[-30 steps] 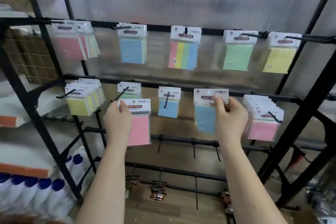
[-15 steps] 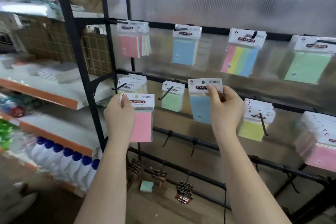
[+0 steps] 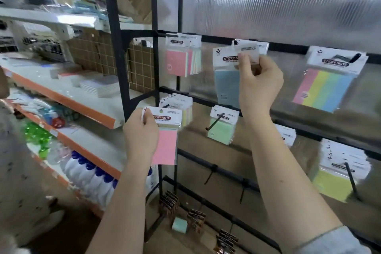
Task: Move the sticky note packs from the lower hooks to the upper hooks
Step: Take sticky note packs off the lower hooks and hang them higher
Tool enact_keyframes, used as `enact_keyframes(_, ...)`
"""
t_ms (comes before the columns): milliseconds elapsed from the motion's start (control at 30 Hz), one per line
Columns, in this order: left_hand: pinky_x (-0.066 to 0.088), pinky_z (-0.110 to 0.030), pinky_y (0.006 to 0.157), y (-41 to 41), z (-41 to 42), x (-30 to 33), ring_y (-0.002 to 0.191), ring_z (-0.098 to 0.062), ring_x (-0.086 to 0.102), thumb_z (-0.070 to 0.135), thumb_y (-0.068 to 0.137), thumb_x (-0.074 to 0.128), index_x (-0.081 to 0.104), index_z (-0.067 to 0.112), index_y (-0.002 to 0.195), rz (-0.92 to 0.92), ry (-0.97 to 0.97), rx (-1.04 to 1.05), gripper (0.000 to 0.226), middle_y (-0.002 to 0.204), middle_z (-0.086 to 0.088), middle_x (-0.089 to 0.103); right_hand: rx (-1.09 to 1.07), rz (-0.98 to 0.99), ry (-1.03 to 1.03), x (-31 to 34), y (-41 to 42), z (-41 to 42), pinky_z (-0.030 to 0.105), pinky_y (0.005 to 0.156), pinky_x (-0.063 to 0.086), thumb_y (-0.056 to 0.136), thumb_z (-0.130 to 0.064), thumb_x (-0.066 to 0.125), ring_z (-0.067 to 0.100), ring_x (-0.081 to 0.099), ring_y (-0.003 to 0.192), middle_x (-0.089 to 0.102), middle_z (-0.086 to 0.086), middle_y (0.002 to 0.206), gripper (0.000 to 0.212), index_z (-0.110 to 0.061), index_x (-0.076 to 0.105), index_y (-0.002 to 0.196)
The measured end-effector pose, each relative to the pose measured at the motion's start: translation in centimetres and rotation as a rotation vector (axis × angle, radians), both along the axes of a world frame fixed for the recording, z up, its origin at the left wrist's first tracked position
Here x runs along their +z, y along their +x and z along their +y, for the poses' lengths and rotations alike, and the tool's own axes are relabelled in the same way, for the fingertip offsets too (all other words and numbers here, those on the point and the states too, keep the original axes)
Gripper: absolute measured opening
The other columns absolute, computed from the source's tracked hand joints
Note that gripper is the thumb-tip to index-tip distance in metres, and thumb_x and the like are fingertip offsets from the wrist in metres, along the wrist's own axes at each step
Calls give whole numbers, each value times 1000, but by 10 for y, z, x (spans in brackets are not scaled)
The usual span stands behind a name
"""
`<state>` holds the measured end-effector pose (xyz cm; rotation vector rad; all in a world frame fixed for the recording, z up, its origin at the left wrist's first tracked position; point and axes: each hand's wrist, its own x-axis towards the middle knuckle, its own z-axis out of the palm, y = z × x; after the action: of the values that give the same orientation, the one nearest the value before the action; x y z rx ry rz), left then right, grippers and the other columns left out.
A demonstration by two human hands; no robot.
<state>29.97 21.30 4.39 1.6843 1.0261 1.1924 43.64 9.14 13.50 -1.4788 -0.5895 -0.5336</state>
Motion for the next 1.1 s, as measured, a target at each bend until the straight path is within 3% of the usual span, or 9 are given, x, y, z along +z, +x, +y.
enact_keyframes(133,37,-22,53,14,10,6,68,-5,55,27,101,35,57,11,94,-14,6,-5,28,79,3,58,-13,3,46,11,14,17,14,51,32,89,-32,61,-2,44,51,51,-10,56,32,-11,57,67)
enact_keyframes(300,37,-5,42,35,27,15,63,-1,50,26,102,34,53,11,93,-14,28,8,27,74,10,52,-23,29,110,12,25,28,24,53,36,85,-33,64,4,41,55,51,-3,57,35,-14,51,59)
enact_keyframes(400,35,-1,42,49,35,22,58,-2,47,25,102,34,51,6,89,-7,60,40,29,70,8,49,-32,19,168,10,32,28,24,52,31,83,-29,63,5,37,54,53,12,60,36,3,56,68)
enact_keyframes(500,34,-3,42,65,48,28,55,-4,45,24,102,33,47,4,83,-11,116,53,31,67,4,48,-51,-5,177,8,40,29,28,54,28,81,-25,62,12,34,58,53,24,67,35,6,52,69)
enact_keyframes(700,35,-3,42,99,66,37,62,-1,49,24,102,34,51,9,87,-120,100,-30,27,74,9,52,-90,-13,124,6,56,34,25,55,35,82,-25,63,7,45,58,60,8,65,20,-14,58,66)
enact_keyframes(800,41,-8,47,109,74,39,69,-2,54,25,102,34,55,10,92,-126,123,-71,27,78,13,54,-104,13,137,9,69,37,25,58,43,82,-27,63,14,56,63,63,0,68,19,-25,56,64)
enact_keyframes(867,42,-15,54,114,83,39,72,-3,54,24,101,35,57,7,93,-129,151,-88,30,78,12,54,-135,38,131,9,81,43,24,60,44,84,-28,63,11,57,66,62,-5,69,17,-24,57,68)
enact_keyframes(967,36,-9,51,119,94,40,67,-2,49,24,101,35,56,4,89,-125,194,-116,32,75,11,53,-189,94,131,8,101,53,20,56,40,86,-27,61,3,51,61,59,-7,68,20,-14,57,72)
enact_keyframes(1100,34,-11,51,117,109,42,62,-5,44,23,100,35,51,-4,86,-107,249,-167,35,72,3,50,-269,109,124,11,117,64,10,52,34,87,-18,58,-2,44,56,48,-14,64,17,-18,49,73)
